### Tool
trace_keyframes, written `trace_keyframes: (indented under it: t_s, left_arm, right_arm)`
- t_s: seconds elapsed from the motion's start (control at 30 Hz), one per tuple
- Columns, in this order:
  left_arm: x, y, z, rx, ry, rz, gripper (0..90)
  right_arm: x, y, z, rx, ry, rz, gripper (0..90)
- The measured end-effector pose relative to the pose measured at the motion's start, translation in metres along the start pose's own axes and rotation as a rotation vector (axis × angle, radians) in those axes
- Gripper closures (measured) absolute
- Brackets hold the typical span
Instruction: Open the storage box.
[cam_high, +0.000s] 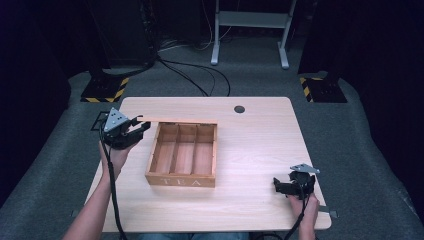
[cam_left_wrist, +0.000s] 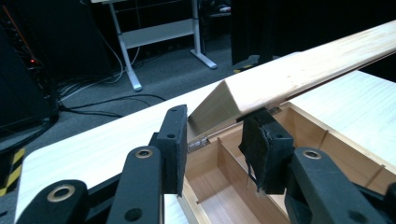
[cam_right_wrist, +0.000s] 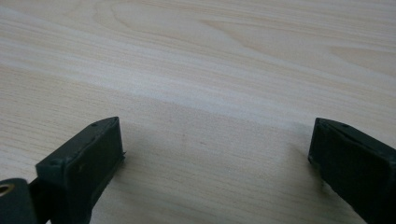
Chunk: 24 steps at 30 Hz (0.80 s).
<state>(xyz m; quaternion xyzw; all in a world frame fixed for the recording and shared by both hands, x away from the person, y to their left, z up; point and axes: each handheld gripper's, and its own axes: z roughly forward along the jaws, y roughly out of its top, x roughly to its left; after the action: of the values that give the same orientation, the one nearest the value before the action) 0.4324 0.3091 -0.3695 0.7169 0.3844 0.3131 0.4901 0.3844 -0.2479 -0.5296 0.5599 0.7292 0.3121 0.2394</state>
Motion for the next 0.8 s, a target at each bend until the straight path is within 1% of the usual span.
trace_keyframes:
  t_s: [0.03,0.13,0.37,0.6,0.7,0.73,0.8]
  left_arm:
    - [0.000,-0.001,-0.001,0.004,-0.003,-0.001,59.8]
    - [-0.002,-0.007,-0.003,-0.007,-0.002,0.000,57.9]
    - [-0.006,-0.020,-0.007,-0.017,-0.011,-0.024,52.0]
    - [-0.006,-0.035,-0.008,-0.010,-0.031,-0.047,43.5]
    - [-0.005,-0.042,-0.009,0.001,-0.048,-0.069,38.9]
    - [-0.005,-0.044,-0.008,-0.004,-0.047,-0.074,37.4]
    - [-0.005,-0.048,-0.008,0.010,-0.056,-0.074,35.3]
  right_arm:
    - [0.000,0.000,0.000,0.000,0.000,0.000,2.6]
    - [0.000,0.000,0.000,-0.001,0.001,0.000,2.7]
    - [0.000,0.000,0.000,0.000,0.000,0.000,2.8]
    - [0.000,0.000,0.000,0.000,0.000,0.000,2.8]
    - [0.000,0.000,0.000,-0.002,0.000,-0.001,2.9]
    - [0.000,0.000,0.000,-0.002,0.000,-0.001,2.9]
    - [0.000,0.000,0.000,0.000,0.000,-0.001,2.9]
